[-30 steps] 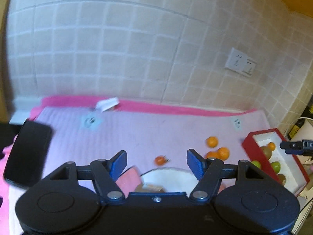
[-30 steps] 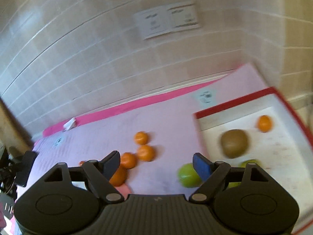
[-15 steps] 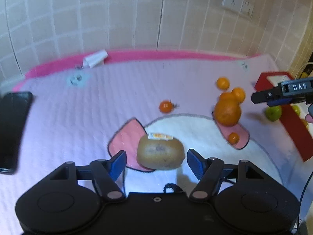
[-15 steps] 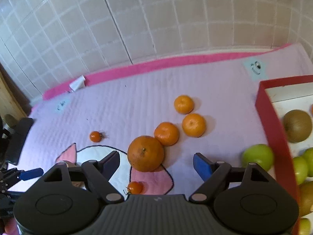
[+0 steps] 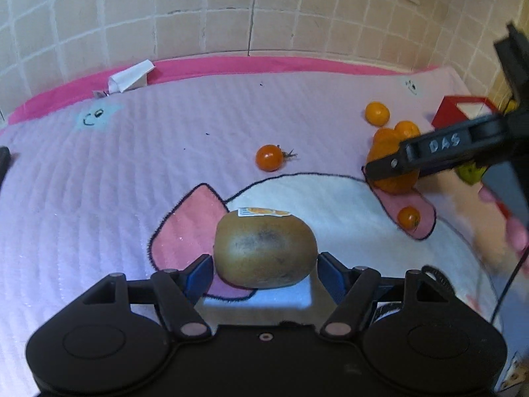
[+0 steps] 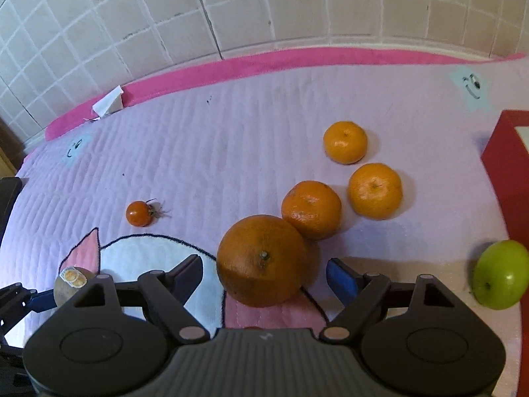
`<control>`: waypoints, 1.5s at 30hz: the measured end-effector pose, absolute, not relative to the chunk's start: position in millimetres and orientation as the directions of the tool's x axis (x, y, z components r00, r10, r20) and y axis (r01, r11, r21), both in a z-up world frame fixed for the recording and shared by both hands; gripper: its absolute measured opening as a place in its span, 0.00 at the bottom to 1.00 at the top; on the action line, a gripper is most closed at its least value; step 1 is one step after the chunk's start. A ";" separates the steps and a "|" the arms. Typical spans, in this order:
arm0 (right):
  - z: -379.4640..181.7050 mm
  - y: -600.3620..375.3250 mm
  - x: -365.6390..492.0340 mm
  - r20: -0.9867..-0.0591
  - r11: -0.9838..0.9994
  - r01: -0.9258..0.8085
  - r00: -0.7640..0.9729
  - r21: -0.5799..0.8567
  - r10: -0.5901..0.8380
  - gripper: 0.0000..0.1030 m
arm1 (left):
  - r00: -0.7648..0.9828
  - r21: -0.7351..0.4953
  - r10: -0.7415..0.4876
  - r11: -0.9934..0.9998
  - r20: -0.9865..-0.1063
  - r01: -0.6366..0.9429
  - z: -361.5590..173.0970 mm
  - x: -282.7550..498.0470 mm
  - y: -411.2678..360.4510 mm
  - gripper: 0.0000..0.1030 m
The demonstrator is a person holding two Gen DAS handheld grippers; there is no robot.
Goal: Organize fruits
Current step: 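Grasp a kiwi with the left tool while the right grasps the large orange, then carry kiwi and large orange into the red box and open both tools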
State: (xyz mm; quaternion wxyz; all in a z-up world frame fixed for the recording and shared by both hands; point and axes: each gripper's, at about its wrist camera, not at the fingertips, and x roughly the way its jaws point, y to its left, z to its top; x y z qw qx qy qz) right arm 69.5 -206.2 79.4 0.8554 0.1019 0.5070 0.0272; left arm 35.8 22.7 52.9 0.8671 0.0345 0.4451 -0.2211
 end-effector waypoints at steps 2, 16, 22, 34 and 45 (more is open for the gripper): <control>77.8 -206.2 72.0 -0.862 0.977 0.058 0.483 0.203 0.151 0.79 | 0.499 -0.163 -0.369 0.898 -0.784 0.409 50.8 39.7 23.8 0.80; 79.4 -210.3 70.2 -0.855 0.975 0.029 0.486 0.222 0.180 0.58 | 0.546 -0.095 -0.339 0.900 -0.766 0.425 52.6 30.9 15.6 0.77; 83.8 -216.1 55.0 -0.846 0.961 0.020 0.481 0.274 0.231 0.58 | 0.560 -0.100 -0.337 0.906 -0.757 0.410 60.8 20.0 18.1 0.77; 119.1 -240.6 8.1 -0.787 0.942 0.021 0.556 0.335 0.267 0.58 | 0.602 -0.091 -0.356 0.901 -0.715 0.425 87.0 -10.6 2.1 0.77; 173.7 -310.8 -46.7 -0.720 0.940 0.116 0.675 0.320 0.161 0.58 | 0.589 -0.117 -0.507 0.811 -0.630 0.573 121.7 -8.9 -55.1 0.77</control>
